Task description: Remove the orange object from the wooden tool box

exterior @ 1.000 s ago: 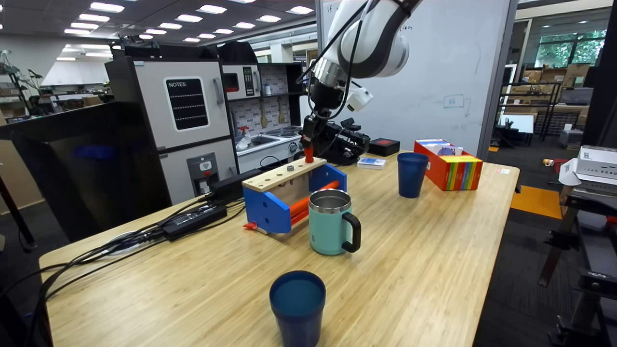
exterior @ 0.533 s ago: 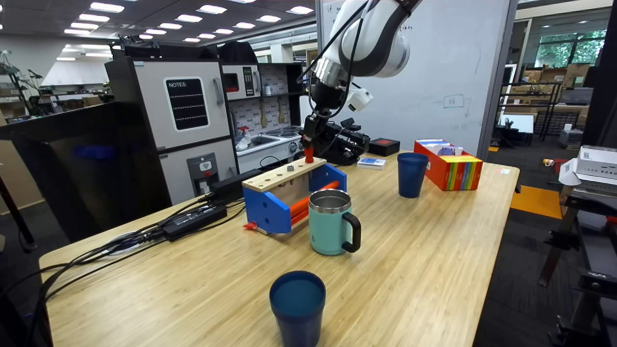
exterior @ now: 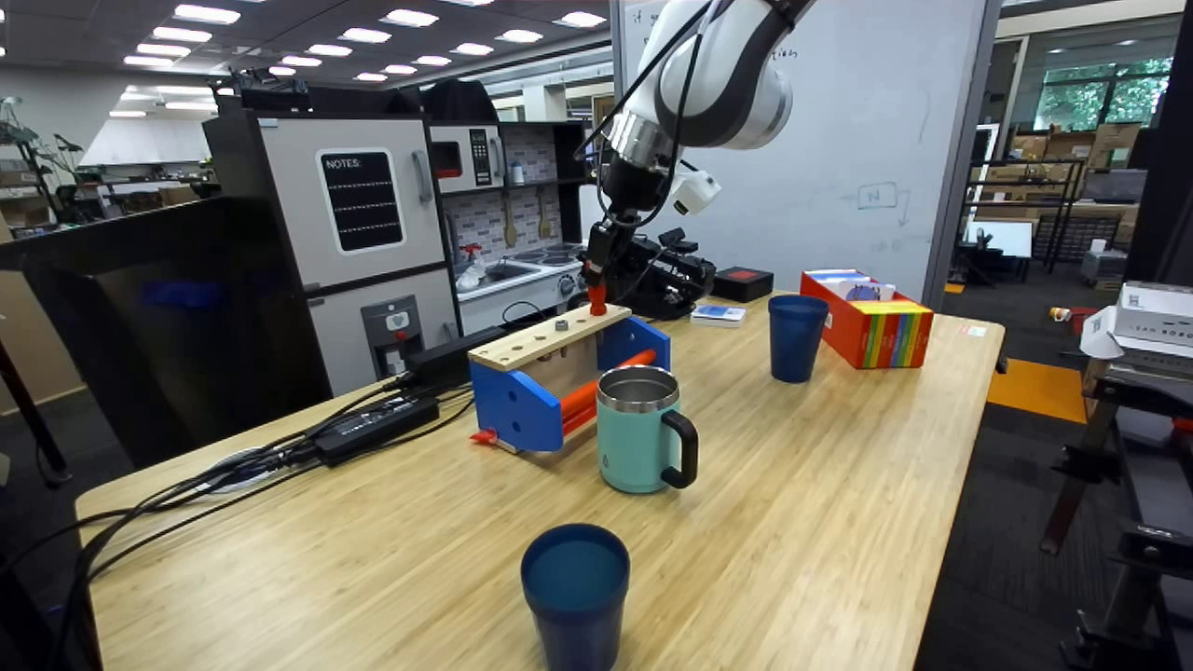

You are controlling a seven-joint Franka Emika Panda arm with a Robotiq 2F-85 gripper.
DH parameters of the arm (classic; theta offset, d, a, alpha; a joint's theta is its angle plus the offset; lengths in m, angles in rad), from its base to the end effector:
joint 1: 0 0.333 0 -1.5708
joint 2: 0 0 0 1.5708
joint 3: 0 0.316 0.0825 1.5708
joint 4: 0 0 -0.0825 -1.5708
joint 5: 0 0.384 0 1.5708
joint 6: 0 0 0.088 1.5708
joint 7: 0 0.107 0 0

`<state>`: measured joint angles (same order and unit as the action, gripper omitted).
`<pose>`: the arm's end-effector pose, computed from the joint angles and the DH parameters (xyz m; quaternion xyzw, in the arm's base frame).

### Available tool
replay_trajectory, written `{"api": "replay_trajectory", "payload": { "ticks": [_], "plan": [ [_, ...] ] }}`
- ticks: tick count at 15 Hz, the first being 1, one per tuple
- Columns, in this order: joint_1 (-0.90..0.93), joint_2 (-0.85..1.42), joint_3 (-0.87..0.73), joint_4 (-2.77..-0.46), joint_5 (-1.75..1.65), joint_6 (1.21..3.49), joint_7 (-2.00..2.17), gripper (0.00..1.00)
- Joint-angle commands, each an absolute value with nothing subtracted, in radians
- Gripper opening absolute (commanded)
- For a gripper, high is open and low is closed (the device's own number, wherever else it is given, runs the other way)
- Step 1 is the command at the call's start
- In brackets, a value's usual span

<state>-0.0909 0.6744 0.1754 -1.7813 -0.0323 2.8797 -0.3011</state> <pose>0.6925 0.0457 0.2281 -0.9605 -0.1714 -0.2186 0.0183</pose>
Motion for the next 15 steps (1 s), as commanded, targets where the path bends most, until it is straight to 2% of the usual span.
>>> {"api": "replay_trajectory", "payload": {
  "ticks": [1,4,5,10,15],
  "plan": [
    [-0.089,0.675,0.174,-1.780,-0.034,2.879,-0.298,0.29],
    [-0.089,0.675,0.174,-1.780,-0.034,2.878,-0.298,0.29],
    [-0.089,0.675,0.174,-1.780,-0.034,2.878,-0.298,0.07],
    [-0.029,0.665,0.120,-1.802,-0.025,2.933,-0.177,0.07],
    [0.160,0.649,-0.072,-1.846,-0.027,3.004,0.142,0.07]
  ]
}}
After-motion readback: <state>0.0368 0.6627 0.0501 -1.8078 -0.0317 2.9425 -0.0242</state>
